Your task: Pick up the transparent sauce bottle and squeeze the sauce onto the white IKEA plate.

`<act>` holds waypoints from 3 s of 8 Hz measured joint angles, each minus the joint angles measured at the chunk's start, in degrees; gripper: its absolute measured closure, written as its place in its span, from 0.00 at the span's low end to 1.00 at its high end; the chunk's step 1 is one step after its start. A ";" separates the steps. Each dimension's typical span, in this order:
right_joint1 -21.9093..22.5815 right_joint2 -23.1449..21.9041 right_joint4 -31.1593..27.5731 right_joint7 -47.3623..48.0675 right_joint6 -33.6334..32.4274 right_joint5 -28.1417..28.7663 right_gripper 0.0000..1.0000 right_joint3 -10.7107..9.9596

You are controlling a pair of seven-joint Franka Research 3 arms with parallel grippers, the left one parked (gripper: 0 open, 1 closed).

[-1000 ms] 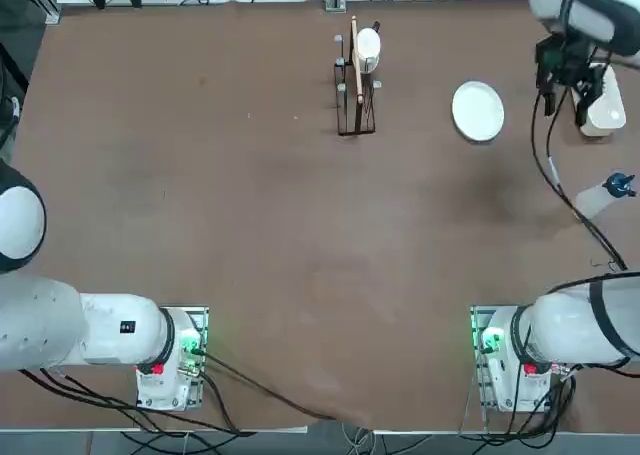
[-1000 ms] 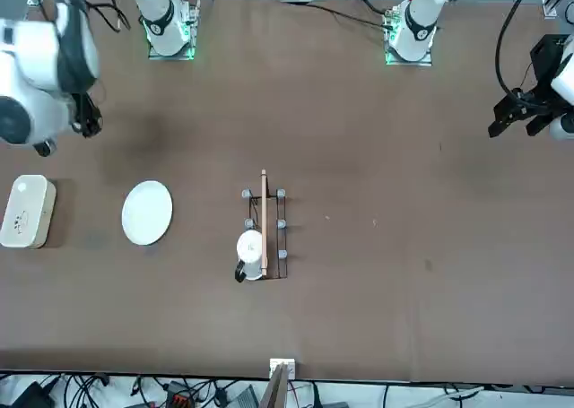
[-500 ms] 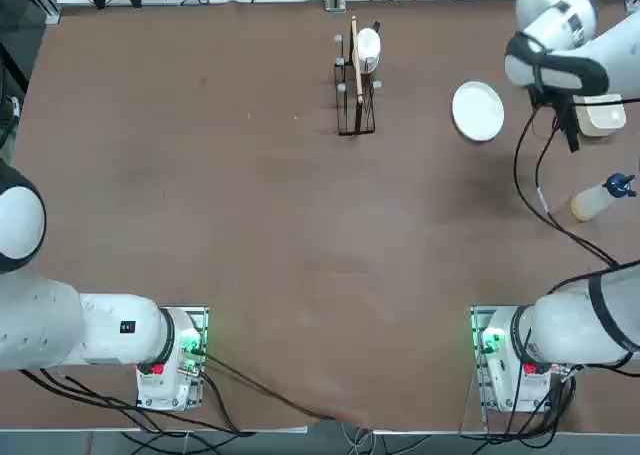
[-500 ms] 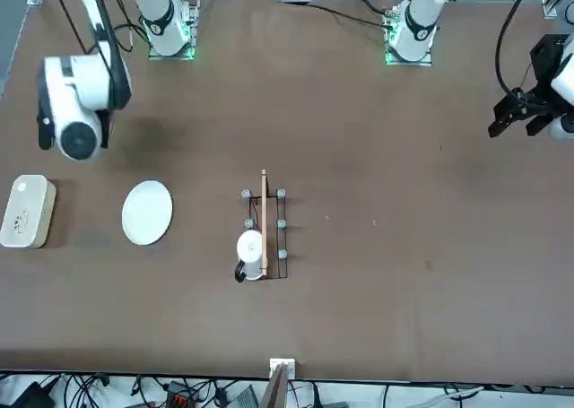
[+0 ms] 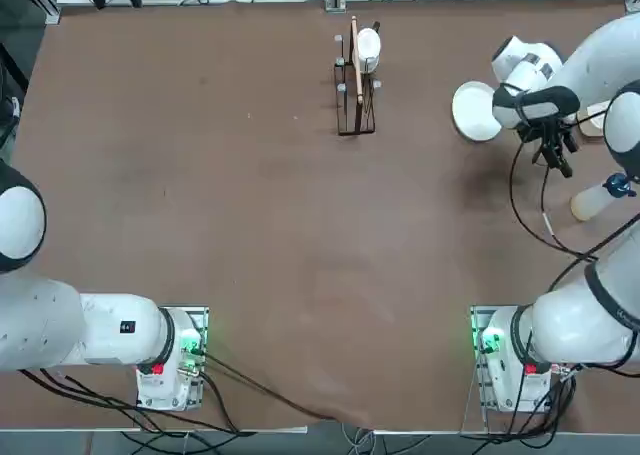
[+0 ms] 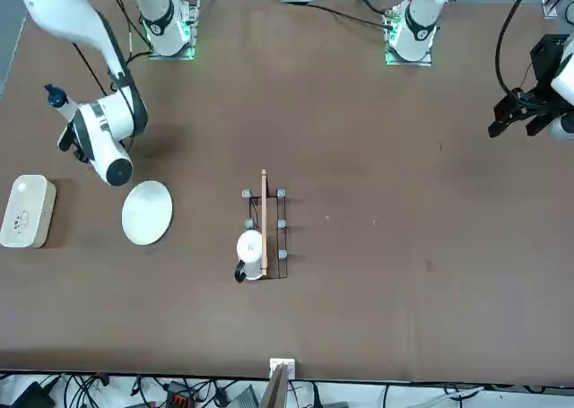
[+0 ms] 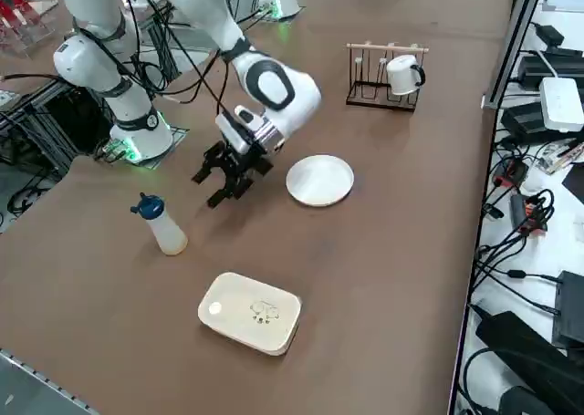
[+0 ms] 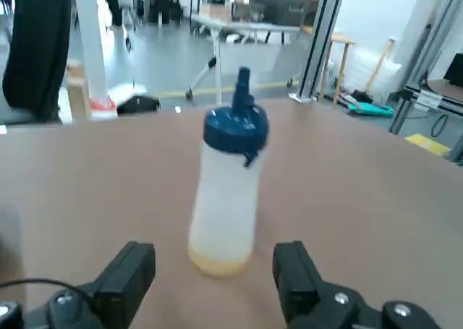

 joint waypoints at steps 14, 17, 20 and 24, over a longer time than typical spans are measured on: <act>-11.48 0.15 -9.58 9.27 3.56 -11.77 0.04 -0.48; -11.72 0.14 -9.80 10.70 4.19 -14.37 0.35 -0.43; -9.60 -0.03 -9.62 10.67 4.03 -15.50 0.47 -0.05; -2.08 -2.34 -2.75 6.39 -0.82 -15.70 0.52 0.64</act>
